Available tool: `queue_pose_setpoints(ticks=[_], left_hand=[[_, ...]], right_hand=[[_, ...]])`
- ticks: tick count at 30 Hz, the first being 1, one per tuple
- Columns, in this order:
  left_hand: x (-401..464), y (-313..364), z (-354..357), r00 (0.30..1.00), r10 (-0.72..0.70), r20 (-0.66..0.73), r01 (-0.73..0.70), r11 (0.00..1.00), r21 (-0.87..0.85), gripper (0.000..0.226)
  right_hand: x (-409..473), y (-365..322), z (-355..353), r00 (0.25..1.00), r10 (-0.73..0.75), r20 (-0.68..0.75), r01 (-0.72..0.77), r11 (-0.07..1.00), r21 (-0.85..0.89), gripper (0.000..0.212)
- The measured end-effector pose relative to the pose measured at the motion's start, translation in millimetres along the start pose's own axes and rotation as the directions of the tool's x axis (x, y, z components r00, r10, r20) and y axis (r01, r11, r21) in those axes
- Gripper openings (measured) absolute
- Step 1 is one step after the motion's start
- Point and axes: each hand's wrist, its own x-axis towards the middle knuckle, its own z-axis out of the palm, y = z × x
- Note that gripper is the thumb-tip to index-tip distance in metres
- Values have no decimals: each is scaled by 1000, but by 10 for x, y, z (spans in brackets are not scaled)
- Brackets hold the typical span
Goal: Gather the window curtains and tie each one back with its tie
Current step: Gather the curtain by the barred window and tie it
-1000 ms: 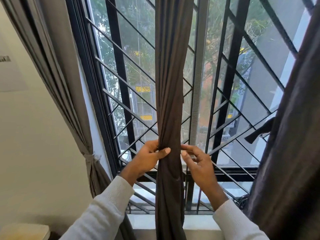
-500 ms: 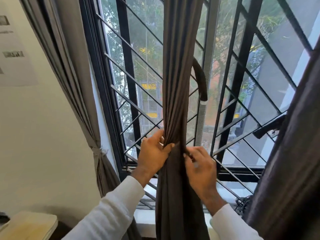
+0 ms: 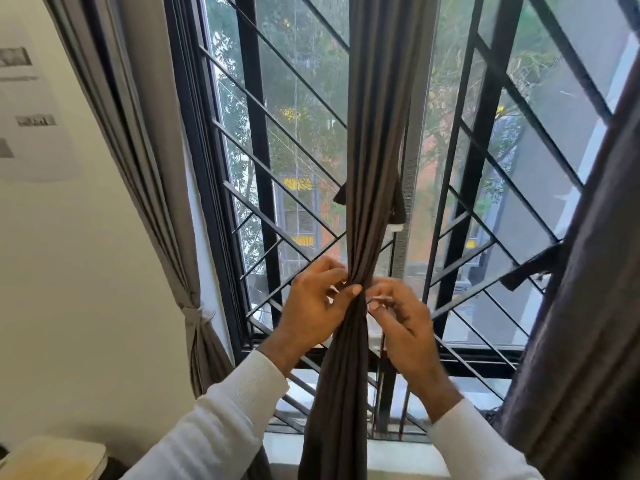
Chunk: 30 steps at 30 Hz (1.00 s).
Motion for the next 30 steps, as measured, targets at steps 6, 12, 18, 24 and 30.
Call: queue_pose_setpoints(ticks=[6,12,18,24,30], left_hand=[[65,143,39,997,-78,17,80,986,-147,64],[161,137,32,1000,2,25,0,998,-61,48],[456,121,-111,996,57,69,-37,966,-258,17],[634,300,-140,971,-240,-6,203,836,-510,14],[733,250,-100,973,-230,25,208,821,-532,16]], right_hand=[[436,-390,-60,992,85,-89,-82,996,37,29],[727,-641,-48,987,87,-132,-87,996,7,22],[792,-610,-56,984,-28,-174,6,993,-121,45],[805,-671,-102,989,-49,-140,45,998,-34,18],[830,-777,-203,988,41,-148,-32,998,59,17]])
